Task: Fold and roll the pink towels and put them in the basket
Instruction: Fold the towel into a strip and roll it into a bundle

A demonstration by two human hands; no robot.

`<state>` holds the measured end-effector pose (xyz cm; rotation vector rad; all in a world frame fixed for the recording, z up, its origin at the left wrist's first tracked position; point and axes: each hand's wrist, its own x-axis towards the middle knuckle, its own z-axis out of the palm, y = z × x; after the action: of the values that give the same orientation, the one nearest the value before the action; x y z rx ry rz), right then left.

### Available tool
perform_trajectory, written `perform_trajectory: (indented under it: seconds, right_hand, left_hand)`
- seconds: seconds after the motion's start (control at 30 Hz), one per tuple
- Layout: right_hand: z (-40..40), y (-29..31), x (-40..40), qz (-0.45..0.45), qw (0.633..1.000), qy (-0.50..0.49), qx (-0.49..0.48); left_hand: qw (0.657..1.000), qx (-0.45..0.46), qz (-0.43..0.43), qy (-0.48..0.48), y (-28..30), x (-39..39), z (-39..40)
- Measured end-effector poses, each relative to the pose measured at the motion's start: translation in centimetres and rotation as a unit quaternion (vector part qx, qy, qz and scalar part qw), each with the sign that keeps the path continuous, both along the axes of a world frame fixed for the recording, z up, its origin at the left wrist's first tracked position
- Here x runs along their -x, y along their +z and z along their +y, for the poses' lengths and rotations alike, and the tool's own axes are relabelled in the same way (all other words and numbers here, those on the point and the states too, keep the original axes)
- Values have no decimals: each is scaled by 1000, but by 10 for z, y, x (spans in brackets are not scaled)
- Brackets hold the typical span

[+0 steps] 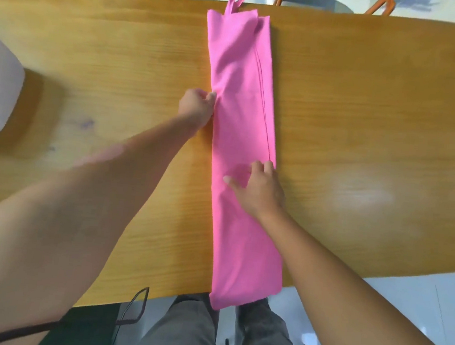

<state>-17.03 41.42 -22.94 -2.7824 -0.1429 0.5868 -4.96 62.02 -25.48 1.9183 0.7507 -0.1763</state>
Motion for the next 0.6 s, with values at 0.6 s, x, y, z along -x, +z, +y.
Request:
perform_trajectory:
  seconds: [0.6]
  right_hand:
    - [14,0,-37,142,983,36,110]
  left_hand:
    - [987,-107,42,-109,8,-70,8]
